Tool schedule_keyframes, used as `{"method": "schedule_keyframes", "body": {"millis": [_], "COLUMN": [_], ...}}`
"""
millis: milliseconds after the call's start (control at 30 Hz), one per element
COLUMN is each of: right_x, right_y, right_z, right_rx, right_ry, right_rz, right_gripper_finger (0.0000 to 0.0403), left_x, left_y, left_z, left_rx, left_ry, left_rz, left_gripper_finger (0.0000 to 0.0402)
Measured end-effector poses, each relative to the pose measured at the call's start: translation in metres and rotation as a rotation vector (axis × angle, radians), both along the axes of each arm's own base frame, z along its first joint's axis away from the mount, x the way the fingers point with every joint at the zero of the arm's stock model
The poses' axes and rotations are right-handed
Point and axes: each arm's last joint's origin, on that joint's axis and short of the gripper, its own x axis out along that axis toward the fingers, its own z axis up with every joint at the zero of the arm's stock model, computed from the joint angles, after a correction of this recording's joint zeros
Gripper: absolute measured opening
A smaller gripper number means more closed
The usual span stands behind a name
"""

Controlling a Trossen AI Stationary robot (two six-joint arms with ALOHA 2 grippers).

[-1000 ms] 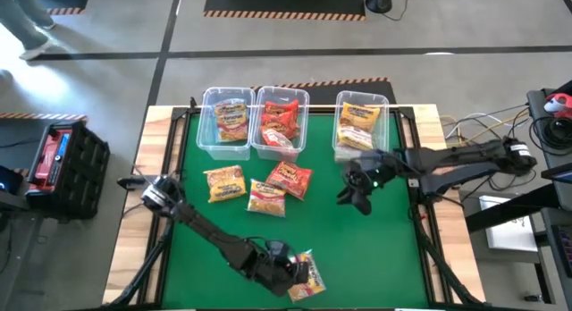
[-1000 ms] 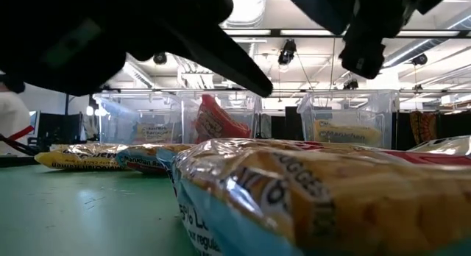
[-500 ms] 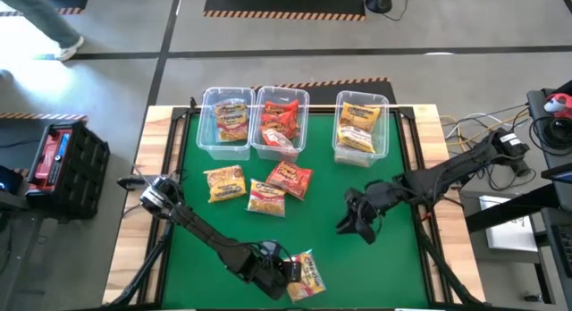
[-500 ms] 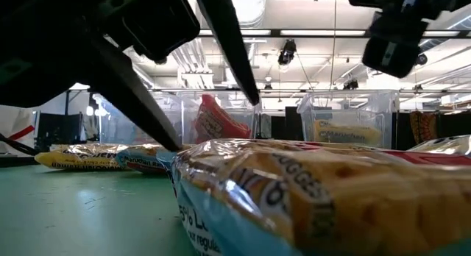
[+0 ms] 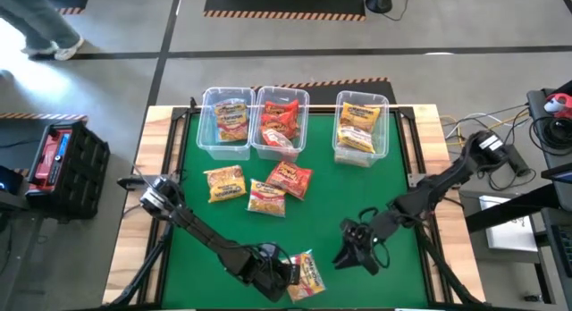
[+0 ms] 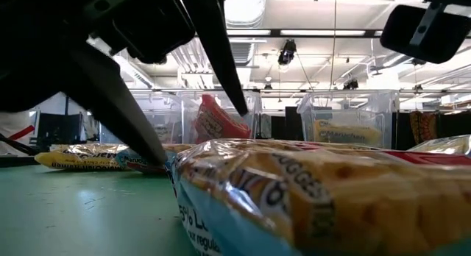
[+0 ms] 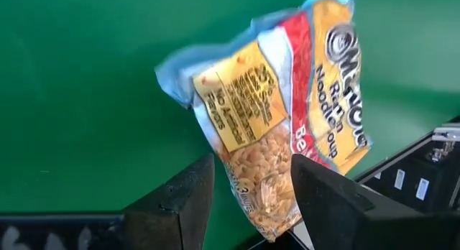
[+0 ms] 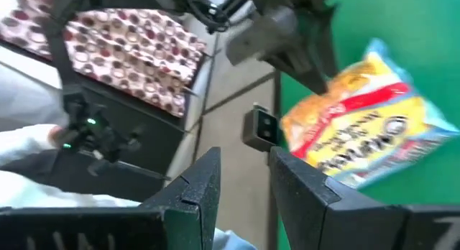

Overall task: Sort Maruchan noodles
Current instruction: Put the bottom blue noodle pack into the top left transparent bin

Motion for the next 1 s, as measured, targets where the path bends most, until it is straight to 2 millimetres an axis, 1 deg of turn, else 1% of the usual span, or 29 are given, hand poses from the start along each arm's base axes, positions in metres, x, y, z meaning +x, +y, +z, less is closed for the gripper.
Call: {"method": "schedule_keyframes", "body": {"millis": [133,300,467,633,733,867,1000], "right_x": [0.008,0.018,0.031,0.037,0.038,0.037,0.034], "right_y": [0.010,0.020,0.032,0.040,0.042,0.042,0.038], "right_z": [-0.012,-0.032,-0.042,-0.049,-0.054,-0.057,-0.061], "right_rx": [0.045,0.037,0.019,0.008,0.004,-0.011,-0.065], "right_ry": [0.000,0.077,0.105,0.122,0.139,0.160,0.209], "right_rz": [0.003,-0.001,0.011,0.026,0.043,0.044,0.044], "right_gripper_finger": [0.0110,0.0104,0.0103,0.0102,0.0102,0.0102,0.0102], "left_x": [0.006,0.018,0.033,0.048,0.054,0.061,0.068], "left_y": [-0.012,-0.022,-0.021,-0.004,0.009,0.027,0.046], "left_z": [-0.018,-0.030,-0.041,-0.052,-0.053,-0.054,-0.056], "left_rx": [-0.040,-0.044,-0.005,0.052,0.083,0.124,0.157], "left_ry": [-0.029,-0.062,-0.095,-0.102,-0.101,-0.076,-0.051], "left_rz": [-0.001,0.039,0.110,0.194,0.235,0.251,0.269], "left_gripper_finger": [0.0170,0.0170,0.0170,0.0170,0.0170,0.0170,0.0170]}}
